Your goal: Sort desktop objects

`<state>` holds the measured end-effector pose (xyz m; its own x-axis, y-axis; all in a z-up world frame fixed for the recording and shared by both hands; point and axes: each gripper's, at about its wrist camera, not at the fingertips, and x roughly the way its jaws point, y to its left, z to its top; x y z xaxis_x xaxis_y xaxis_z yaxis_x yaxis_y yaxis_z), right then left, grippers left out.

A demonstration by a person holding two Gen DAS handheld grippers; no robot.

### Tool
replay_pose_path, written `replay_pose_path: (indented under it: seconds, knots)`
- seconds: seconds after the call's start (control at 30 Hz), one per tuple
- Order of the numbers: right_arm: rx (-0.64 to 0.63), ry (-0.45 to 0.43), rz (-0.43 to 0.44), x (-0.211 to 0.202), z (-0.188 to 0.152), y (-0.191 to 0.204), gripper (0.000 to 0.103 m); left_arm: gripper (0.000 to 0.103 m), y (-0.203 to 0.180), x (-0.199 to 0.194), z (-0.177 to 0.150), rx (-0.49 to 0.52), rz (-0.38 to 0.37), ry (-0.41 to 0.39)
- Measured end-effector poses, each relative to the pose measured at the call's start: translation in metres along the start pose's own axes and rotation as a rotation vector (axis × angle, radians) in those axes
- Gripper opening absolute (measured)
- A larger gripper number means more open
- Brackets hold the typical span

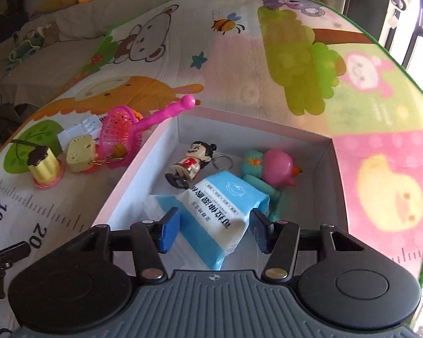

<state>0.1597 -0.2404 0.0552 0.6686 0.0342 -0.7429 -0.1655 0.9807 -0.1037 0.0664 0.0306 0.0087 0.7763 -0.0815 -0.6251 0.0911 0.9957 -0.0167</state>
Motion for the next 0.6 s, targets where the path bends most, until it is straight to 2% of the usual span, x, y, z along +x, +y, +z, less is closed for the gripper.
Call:
replay_pose_path:
  seconds: [0.03, 0.13, 0.2, 0.3, 0.37, 0.4, 0.43, 0.47, 0.5, 0.53, 0.6]
  knots:
    - [-0.010, -0.006, -0.003, -0.002, 0.005, 0.003, 0.054, 0.101, 0.004, 0.001, -0.002, -0.018, 0.002, 0.002]
    - [-0.026, -0.064, 0.062, -0.020, 0.028, 0.016, 0.055, 0.101, 0.015, 0.004, -0.005, -0.084, -0.030, 0.017]
    - [-0.075, -0.107, 0.088, -0.027, 0.048, 0.037, 0.060, 0.102, 0.020, 0.004, -0.007, -0.116, -0.037, 0.012]
    - [-0.172, -0.095, 0.096, -0.011, 0.077, 0.078, 0.062, 0.102, 0.022, 0.003, -0.008, -0.134, -0.051, 0.005]
    - [-0.263, -0.071, 0.045, 0.016, 0.091, 0.106, 0.059, 0.103, 0.022, 0.003, -0.009, -0.140, -0.057, 0.001]
    - [-0.308, -0.063, 0.005, 0.031, 0.095, 0.118, 0.057, 0.103, 0.023, 0.002, -0.009, -0.145, -0.061, -0.002]
    - [-0.341, -0.048, -0.034, 0.046, 0.099, 0.126, 0.049, 0.103, 0.024, 0.002, -0.009, -0.150, -0.066, -0.004]
    - [-0.357, -0.014, -0.063, 0.064, 0.103, 0.131, 0.037, 0.103, 0.025, 0.002, -0.009, -0.156, -0.071, -0.007]
    - [-0.351, 0.026, -0.071, 0.077, 0.106, 0.133, 0.030, 0.103, 0.026, 0.001, -0.009, -0.164, -0.077, -0.010]
    - [-0.332, 0.069, -0.068, 0.087, 0.109, 0.134, 0.015, 0.103, 0.028, 0.001, -0.009, -0.170, -0.083, -0.013]
    - [-0.290, 0.124, -0.052, 0.094, 0.110, 0.135, 0.012, 0.103, 0.030, 0.001, -0.010, -0.182, -0.095, -0.018]
